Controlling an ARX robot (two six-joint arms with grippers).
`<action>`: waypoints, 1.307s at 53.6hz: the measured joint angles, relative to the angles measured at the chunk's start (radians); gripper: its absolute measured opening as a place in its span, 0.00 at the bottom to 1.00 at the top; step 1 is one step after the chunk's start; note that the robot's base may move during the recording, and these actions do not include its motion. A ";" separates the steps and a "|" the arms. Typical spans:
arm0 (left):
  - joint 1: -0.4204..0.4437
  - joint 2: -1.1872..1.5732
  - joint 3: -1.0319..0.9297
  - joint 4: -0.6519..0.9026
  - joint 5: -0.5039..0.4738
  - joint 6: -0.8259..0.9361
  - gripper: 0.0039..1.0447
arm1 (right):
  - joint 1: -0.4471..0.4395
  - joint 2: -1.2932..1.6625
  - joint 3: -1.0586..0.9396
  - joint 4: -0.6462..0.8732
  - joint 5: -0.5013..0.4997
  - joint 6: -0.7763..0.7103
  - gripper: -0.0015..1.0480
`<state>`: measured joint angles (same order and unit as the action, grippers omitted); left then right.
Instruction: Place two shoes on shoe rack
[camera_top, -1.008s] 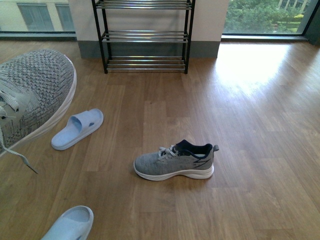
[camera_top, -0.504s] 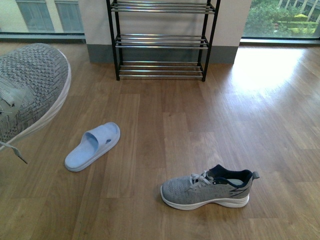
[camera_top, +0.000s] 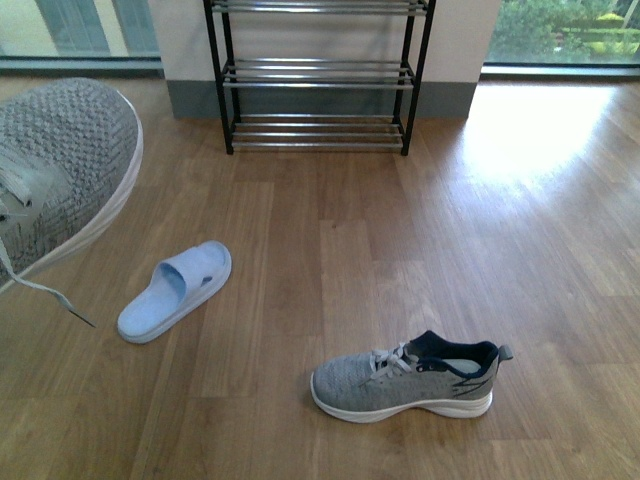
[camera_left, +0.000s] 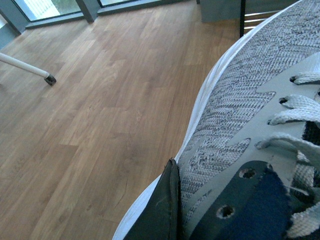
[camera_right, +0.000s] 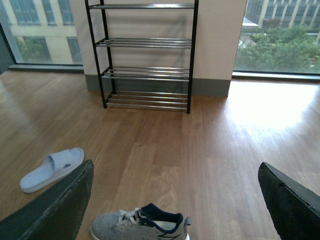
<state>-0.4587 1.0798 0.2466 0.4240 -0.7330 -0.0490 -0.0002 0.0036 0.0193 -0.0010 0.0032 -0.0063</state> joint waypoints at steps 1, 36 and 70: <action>0.001 0.000 0.000 0.000 0.000 0.000 0.01 | 0.000 0.000 0.000 0.000 0.000 0.000 0.91; 0.001 0.001 0.000 0.000 0.003 0.000 0.01 | 0.000 0.000 0.000 0.000 0.000 0.000 0.91; 0.002 0.001 0.000 0.000 0.002 0.000 0.01 | 0.181 1.987 0.441 1.226 -0.088 -0.435 0.91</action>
<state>-0.4572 1.0805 0.2462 0.4236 -0.7315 -0.0490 0.1810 1.9911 0.4606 1.2247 -0.0845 -0.4416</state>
